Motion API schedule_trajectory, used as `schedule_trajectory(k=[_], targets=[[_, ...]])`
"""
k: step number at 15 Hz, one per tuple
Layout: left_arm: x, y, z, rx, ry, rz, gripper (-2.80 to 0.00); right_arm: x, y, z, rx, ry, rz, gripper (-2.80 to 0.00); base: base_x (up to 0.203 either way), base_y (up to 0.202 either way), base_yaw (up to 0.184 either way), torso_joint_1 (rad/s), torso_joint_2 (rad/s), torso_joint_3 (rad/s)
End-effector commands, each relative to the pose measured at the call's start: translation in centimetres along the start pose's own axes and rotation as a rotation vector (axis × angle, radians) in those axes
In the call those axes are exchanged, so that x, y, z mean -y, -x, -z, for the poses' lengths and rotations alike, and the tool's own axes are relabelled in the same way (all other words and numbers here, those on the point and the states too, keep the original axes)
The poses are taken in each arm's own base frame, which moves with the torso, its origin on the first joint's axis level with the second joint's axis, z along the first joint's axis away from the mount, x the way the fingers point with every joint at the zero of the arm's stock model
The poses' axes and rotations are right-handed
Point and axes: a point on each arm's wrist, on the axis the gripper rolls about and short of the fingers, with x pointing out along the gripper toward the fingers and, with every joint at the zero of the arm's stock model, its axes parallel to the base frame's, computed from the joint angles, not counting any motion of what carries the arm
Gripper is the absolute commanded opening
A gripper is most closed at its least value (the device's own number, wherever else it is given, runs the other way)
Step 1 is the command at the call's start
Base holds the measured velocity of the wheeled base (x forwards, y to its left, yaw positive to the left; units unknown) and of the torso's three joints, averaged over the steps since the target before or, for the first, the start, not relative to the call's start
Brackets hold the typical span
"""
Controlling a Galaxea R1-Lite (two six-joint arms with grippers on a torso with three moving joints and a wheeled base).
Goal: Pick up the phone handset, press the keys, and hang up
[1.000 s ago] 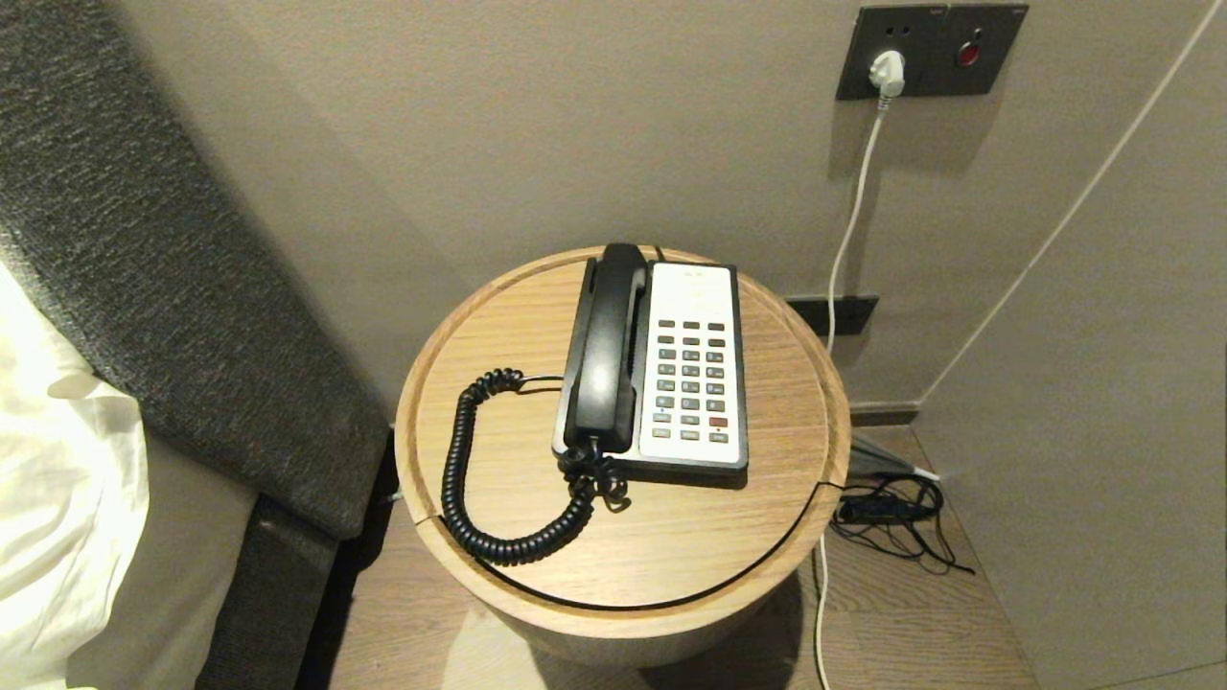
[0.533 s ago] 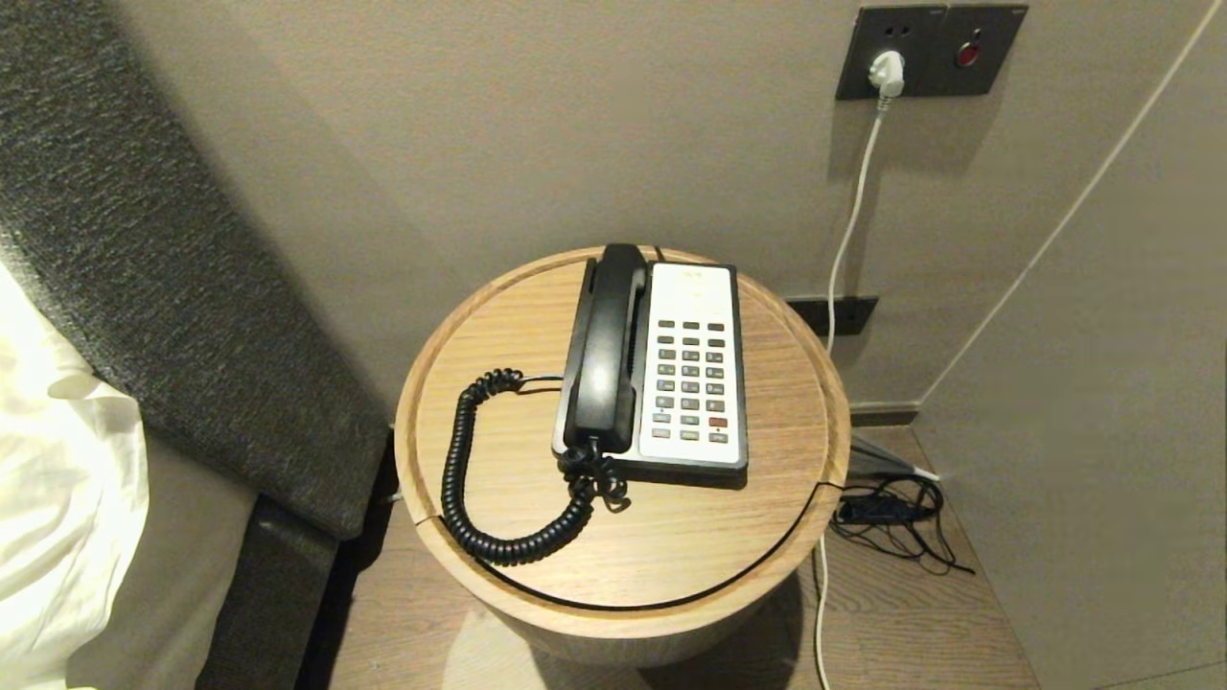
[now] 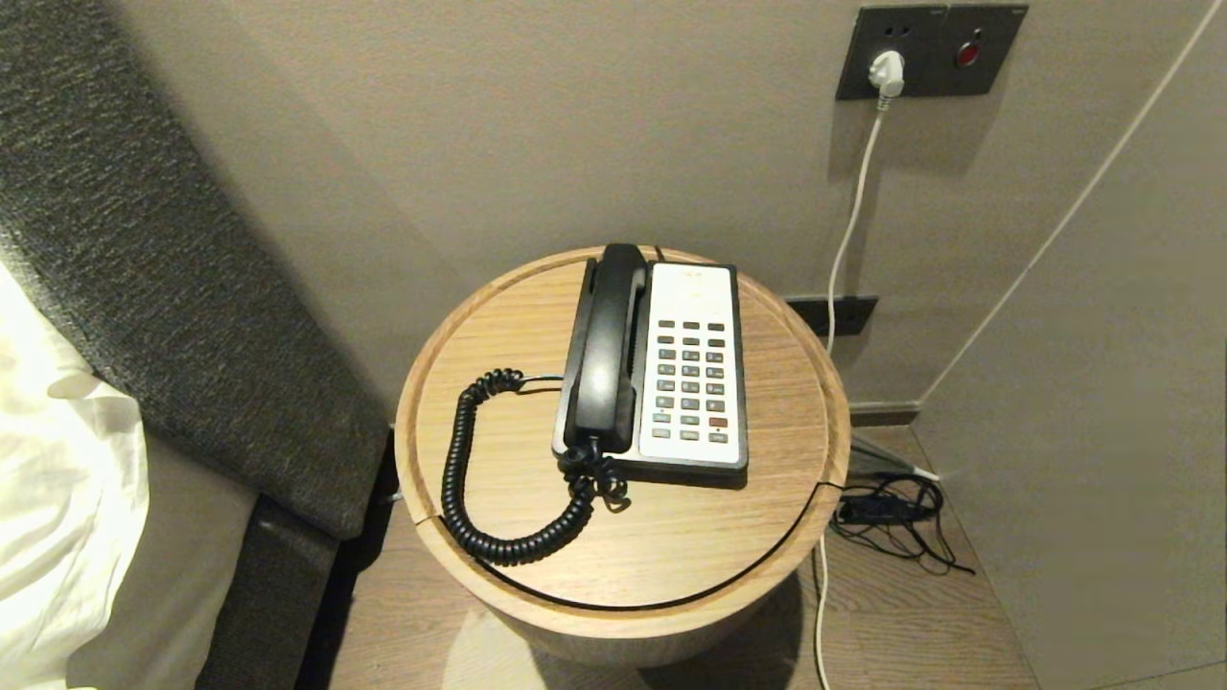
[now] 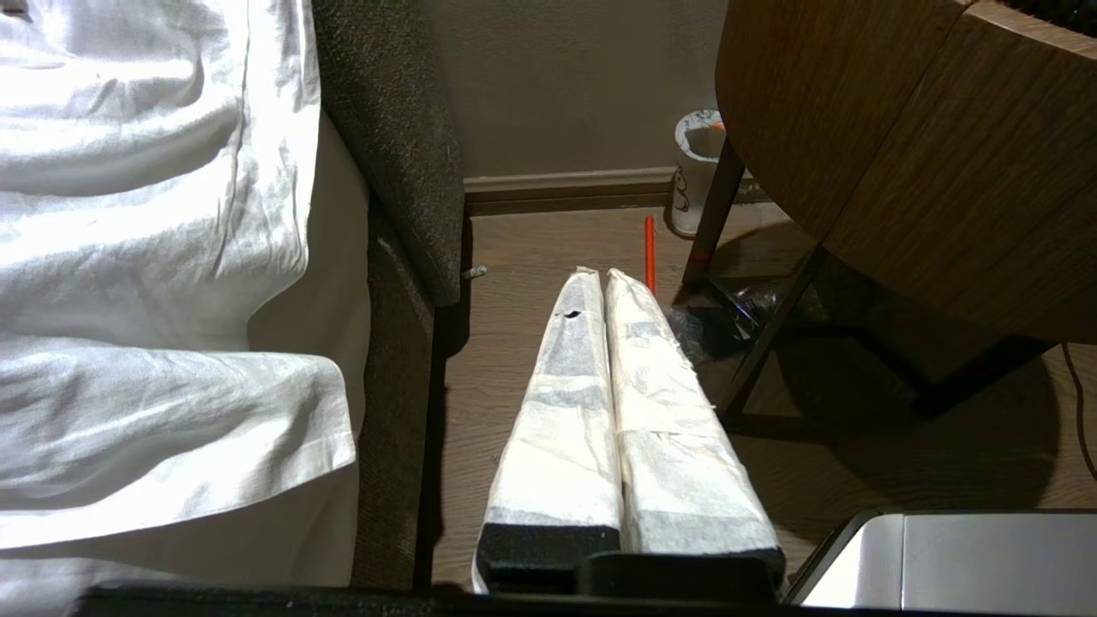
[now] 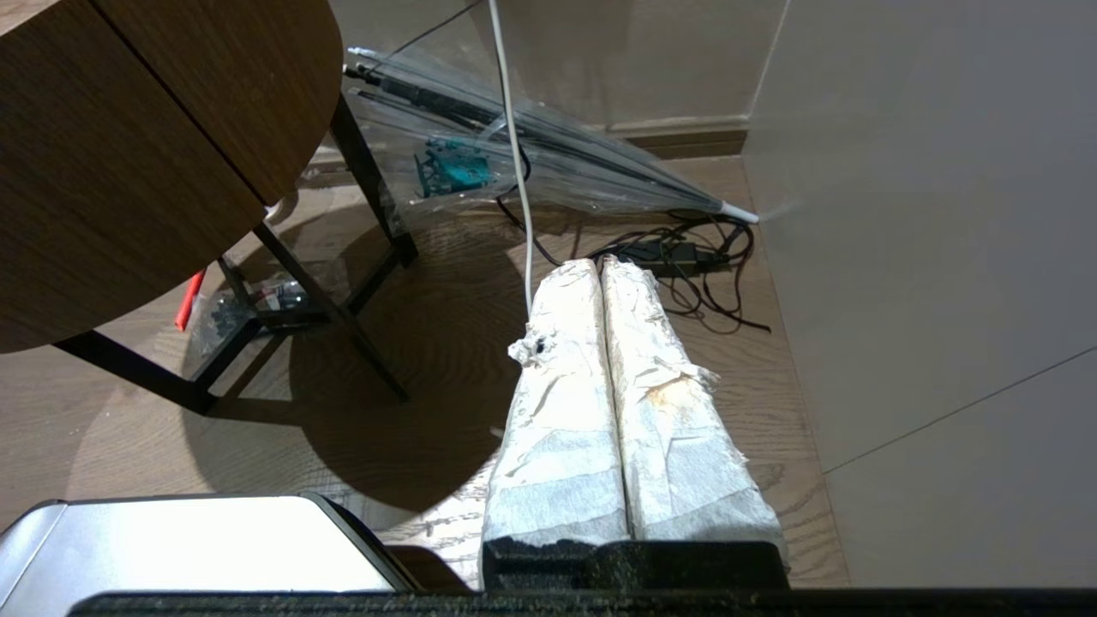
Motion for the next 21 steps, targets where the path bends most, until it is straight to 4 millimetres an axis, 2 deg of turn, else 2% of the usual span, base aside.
schedule_trajectory(k=[1, 21], targets=[[0.00, -0.01, 0.01, -0.002, 0.003, 0.000, -2.80, 0.00, -0.03, 0.01, -0.005, 0.000, 0.000, -2.80, 0.000, 0.000, 0.000, 0.000, 0.00, 0.000], [0.00, -0.01, 0.01, -0.002, -0.005, 0.001, -2.80, 0.00, -0.03, 0.00, -0.003, 0.000, 0.000, -2.80, 0.000, 0.000, 0.000, 0.000, 0.00, 0.000]])
